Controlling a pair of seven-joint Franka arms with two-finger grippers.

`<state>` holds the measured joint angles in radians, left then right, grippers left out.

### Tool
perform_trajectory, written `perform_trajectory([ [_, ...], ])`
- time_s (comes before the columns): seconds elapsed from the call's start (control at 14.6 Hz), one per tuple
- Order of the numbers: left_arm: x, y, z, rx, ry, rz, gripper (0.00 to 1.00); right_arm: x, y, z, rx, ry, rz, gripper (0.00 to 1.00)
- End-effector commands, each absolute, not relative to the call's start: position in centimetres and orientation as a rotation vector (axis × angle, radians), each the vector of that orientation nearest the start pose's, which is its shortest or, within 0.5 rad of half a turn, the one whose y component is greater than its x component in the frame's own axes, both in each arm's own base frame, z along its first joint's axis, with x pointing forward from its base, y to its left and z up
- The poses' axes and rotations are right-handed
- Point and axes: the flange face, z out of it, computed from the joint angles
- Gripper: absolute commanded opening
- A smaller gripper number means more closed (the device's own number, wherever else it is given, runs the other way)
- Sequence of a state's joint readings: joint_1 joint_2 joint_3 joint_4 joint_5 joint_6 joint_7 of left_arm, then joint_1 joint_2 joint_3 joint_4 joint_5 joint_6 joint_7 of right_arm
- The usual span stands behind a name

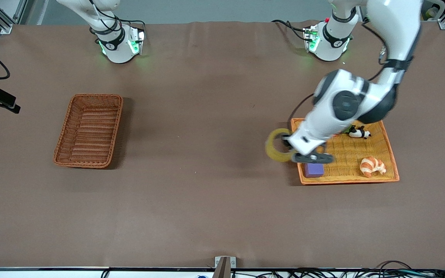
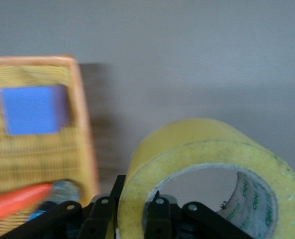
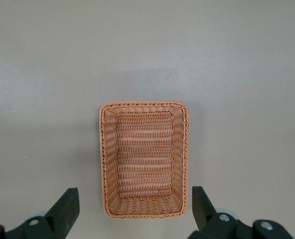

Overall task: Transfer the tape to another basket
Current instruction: 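Lift the tape roll with the left gripper and carry it toward the basket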

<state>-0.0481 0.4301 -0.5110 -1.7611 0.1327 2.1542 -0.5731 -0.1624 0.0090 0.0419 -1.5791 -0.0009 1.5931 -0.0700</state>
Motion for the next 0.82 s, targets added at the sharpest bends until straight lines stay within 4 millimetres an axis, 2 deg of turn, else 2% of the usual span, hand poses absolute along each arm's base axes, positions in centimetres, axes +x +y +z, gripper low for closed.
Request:
perform_trajectory([
  [0.0, 57.1, -38.9, 33.4, -3.239, -0.088, 0.050, 0.00, 55.1, -6.6, 62.0, -3.121, 0.063, -0.022, 1.00],
  [0.21, 54.9, -47.8, 29.5, -3.250, -0.041, 0.056, 0.02, 55.1, -6.5, 62.0, -3.121, 0.061, -0.022, 1.00],
  [0.27, 53.9, -50.6, 27.6, -3.262, 0.000, 0.084, 0.05, 55.1, -6.6, 62.0, -3.121, 0.063, -0.022, 1.00],
  [0.34, 53.2, -52.2, 26.5, -3.267, 0.026, 0.104, 0.05, 55.1, -6.6, 61.8, -3.121, 0.063, -0.018, 1.00],
  [0.55, 52.5, -55.5, 25.0, -3.291, 0.049, 0.102, 0.07, 55.1, -6.5, 61.8, -3.121, 0.061, -0.018, 1.00],
  [0.62, 52.1, -56.7, 24.3, -3.301, 0.067, 0.108, 0.11, 55.1, -6.5, 61.8, -3.121, 0.061, -0.018, 1.00],
  [0.69, 51.3, -57.5, 23.6, -3.300, 0.086, 0.116, 0.11, 55.1, -6.5, 61.7, -3.121, 0.061, -0.015, 1.00],
  [0.75, 50.8, -57.8, 21.9, -3.286, 0.101, 0.120, 0.12, 55.1, -6.5, 61.7, -3.121, 0.061, -0.013, 1.00],
])
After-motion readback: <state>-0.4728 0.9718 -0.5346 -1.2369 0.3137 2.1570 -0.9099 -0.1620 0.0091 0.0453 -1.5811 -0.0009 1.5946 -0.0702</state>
